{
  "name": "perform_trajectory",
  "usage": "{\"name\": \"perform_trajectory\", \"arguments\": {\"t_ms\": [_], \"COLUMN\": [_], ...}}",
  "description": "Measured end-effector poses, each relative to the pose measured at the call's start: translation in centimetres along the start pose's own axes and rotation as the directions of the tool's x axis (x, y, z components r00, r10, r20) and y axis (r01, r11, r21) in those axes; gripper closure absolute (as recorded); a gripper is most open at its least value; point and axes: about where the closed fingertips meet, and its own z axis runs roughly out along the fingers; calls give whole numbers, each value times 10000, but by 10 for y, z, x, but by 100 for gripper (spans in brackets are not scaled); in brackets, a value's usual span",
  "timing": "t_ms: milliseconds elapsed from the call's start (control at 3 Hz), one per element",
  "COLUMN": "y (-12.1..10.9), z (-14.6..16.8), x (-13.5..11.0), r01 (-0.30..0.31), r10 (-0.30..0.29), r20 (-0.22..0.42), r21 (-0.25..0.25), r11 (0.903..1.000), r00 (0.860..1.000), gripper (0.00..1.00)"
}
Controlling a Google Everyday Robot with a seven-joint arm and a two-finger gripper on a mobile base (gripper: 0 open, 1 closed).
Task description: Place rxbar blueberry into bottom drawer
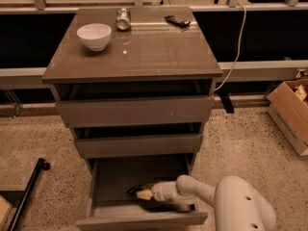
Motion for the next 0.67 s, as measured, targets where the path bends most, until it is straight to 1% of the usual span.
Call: {"name": "perform_trajectory", "arguments": {"t_ms": [333, 667], "y": [1, 3], "z": [2, 4], "x": [1, 1], "r01": [-5, -10], "r10": [5, 9], "r20": [-15, -29], "r21": [-28, -65], "r11": [10000, 10000], "r00": [10000, 10000], "gripper": [61, 37]}}
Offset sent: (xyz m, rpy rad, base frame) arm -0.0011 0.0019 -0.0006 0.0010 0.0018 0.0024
